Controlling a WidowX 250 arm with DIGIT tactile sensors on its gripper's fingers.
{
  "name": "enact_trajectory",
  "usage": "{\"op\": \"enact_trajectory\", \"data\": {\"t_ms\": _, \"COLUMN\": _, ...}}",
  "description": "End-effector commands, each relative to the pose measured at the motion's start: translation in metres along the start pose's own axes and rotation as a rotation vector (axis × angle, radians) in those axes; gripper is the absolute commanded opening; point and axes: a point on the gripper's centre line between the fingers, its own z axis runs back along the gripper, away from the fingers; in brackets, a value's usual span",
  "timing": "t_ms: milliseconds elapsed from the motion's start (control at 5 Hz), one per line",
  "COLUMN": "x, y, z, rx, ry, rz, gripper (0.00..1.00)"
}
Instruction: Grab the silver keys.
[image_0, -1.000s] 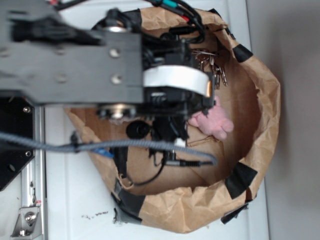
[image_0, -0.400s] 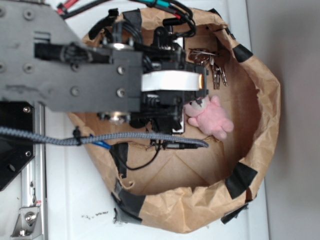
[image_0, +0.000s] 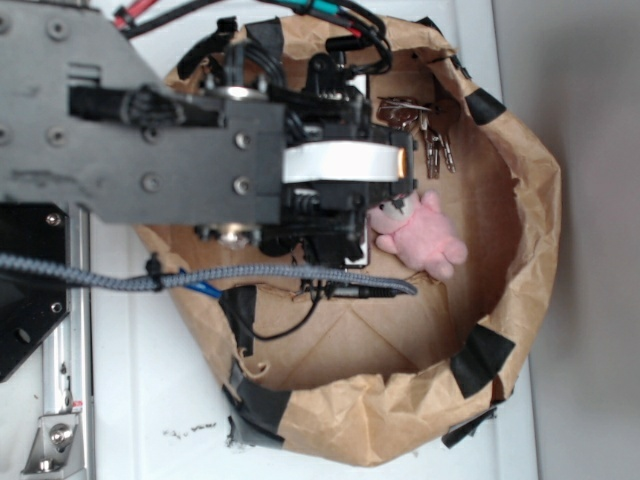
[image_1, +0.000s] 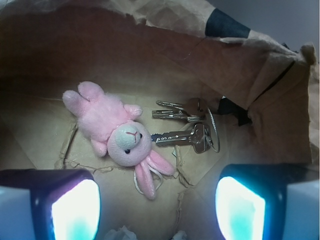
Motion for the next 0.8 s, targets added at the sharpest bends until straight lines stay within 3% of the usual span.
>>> {"op": "enact_trajectory", "data": {"t_ms": 0, "x": 0.006, "y": -0.007, "z": -0.018, "rx": -0.022, "ry": -0.022, "rz": -0.057, "gripper": 1.00}}
{"op": "enact_trajectory", "data": {"t_ms": 400, "x": 0.009, "y": -0.013, "z": -0.038, "rx": -0.032, "ry": -0.021, "rz": -0.105, "gripper": 1.00}}
{"op": "enact_trajectory", "data": {"t_ms": 600, "x": 0.020, "y": 0.008, "z": -0.034, "rx": -0.081, "ry": -0.061, "rz": -0.114, "gripper": 1.00}}
